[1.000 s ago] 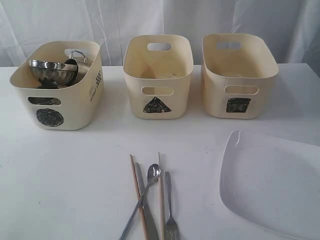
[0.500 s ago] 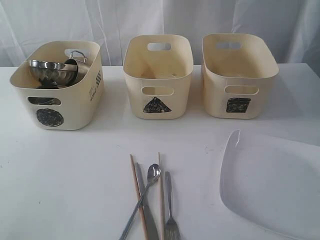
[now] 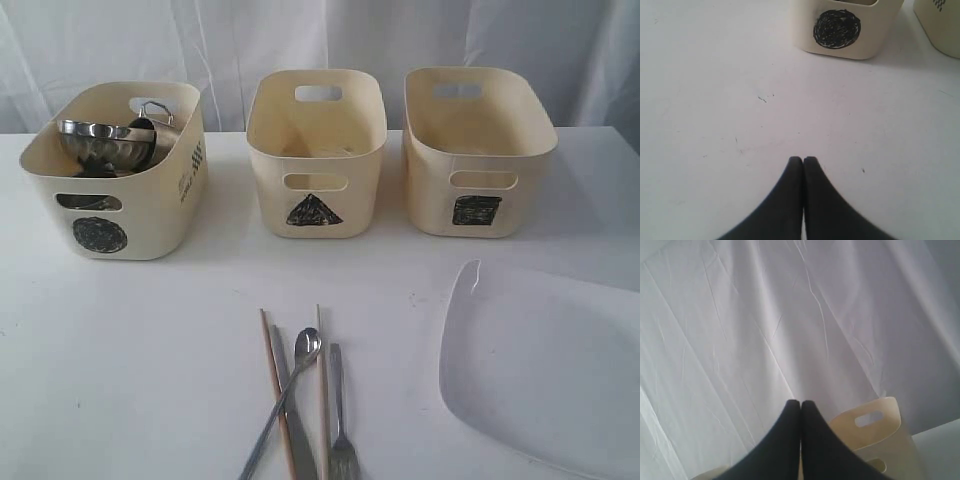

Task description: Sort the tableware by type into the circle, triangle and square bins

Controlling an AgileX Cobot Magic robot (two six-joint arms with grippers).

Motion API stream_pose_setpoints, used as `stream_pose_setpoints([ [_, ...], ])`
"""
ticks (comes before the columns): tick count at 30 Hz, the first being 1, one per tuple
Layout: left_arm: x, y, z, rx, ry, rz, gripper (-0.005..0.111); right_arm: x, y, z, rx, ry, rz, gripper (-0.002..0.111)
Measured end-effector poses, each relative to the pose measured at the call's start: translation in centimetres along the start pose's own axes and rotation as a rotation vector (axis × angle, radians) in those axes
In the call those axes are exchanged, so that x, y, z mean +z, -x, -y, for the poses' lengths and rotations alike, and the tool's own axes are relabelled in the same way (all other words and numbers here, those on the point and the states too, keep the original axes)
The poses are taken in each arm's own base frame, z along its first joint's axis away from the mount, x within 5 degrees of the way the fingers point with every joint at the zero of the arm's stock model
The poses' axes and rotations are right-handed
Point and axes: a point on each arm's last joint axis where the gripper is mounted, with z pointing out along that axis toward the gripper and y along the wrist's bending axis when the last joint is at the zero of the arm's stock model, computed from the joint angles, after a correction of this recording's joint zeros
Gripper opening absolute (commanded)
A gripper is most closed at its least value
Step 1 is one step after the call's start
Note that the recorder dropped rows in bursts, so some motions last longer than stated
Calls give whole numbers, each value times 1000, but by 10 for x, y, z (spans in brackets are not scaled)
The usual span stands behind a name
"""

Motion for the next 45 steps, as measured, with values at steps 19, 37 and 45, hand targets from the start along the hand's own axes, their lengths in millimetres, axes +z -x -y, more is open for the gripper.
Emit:
stream_pose_setpoints([
  [19, 0, 0, 0, 0, 0, 0, 0, 96, 78, -49, -186, 155, 141, 0],
  [37, 0, 0, 0, 2, 1, 0, 0, 202, -13, -69, -258, -36, -1123, 0],
  [45, 0, 0, 0, 2, 1, 0, 0, 173, -120, -140, -282, 211, -1524, 0],
])
